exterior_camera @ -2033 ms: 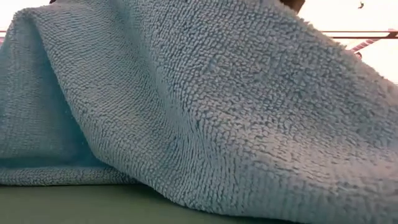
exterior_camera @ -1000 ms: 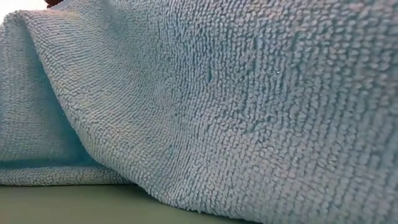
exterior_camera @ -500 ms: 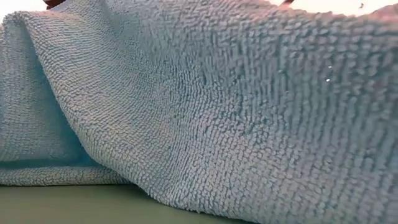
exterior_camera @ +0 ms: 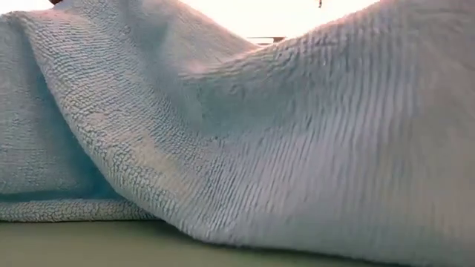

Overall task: Fold microfiber towels
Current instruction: Fold the blue microfiber towel

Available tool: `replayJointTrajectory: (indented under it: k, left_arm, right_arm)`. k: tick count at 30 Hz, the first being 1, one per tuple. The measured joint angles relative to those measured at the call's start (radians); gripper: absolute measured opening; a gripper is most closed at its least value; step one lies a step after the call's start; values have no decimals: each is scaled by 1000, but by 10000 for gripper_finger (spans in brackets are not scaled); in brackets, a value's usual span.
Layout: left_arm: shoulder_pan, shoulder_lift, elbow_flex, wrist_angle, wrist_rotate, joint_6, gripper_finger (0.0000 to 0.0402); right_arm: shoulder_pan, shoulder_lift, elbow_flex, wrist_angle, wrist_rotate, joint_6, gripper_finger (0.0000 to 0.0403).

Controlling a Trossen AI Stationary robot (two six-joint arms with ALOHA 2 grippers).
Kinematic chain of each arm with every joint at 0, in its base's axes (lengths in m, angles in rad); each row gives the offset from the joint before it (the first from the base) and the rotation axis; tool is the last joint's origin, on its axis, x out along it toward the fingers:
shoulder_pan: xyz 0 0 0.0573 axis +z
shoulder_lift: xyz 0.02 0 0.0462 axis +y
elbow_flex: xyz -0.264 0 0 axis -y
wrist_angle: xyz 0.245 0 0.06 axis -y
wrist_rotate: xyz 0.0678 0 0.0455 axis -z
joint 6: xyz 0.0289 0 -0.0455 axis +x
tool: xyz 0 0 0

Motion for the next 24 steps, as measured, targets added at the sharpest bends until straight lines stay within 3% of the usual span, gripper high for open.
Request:
replayJointTrajectory:
  k: [9, 16, 24]
  left_arm:
    - [0, -46, 15, 7, 8, 14, 0]
    - [0, -105, 61, -28, -5, 81, 0]
    - [7, -166, 127, -148, -96, 178, 0]
  right_arm:
    - [10, -140, 0, -157, 192, 47, 9]
    - [10, -245, 1, -247, 233, 25, 9]
    - [3, -363, 1, -376, 300, 1, 9]
